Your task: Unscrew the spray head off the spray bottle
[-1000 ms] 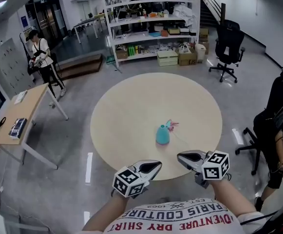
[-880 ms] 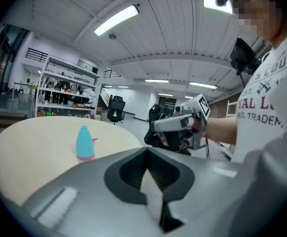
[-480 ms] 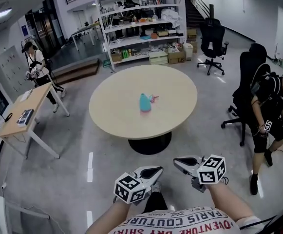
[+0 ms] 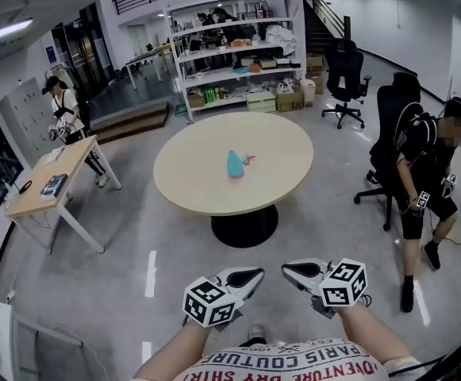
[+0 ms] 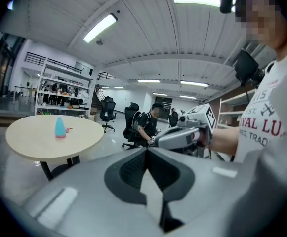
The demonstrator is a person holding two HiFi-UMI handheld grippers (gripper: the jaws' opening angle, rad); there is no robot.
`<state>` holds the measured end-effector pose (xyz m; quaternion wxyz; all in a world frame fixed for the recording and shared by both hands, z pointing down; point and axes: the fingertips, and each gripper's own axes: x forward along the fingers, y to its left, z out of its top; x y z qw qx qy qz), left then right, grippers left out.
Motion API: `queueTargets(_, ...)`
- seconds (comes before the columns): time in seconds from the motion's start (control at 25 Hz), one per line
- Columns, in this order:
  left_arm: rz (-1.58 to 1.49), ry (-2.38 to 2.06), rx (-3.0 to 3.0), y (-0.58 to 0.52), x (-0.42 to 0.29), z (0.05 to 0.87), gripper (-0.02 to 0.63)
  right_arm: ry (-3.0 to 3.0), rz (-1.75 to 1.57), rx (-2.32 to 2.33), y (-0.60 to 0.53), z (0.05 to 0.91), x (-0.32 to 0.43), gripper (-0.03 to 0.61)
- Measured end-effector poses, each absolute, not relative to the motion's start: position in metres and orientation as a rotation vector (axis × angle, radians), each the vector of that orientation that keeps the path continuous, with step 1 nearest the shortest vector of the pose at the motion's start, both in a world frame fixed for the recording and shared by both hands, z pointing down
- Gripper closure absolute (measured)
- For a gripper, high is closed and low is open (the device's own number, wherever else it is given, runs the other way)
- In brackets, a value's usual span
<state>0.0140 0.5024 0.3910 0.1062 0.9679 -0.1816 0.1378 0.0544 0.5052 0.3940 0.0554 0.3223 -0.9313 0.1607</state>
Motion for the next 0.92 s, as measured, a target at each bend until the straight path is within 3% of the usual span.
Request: queueTargets(0.92, 0.475, -0.574, 2.891, 0.540, 0.018, 0.402, 0.612, -2.842, 0.468, 0.988, 0.550, 0.402, 0.057, 0.580)
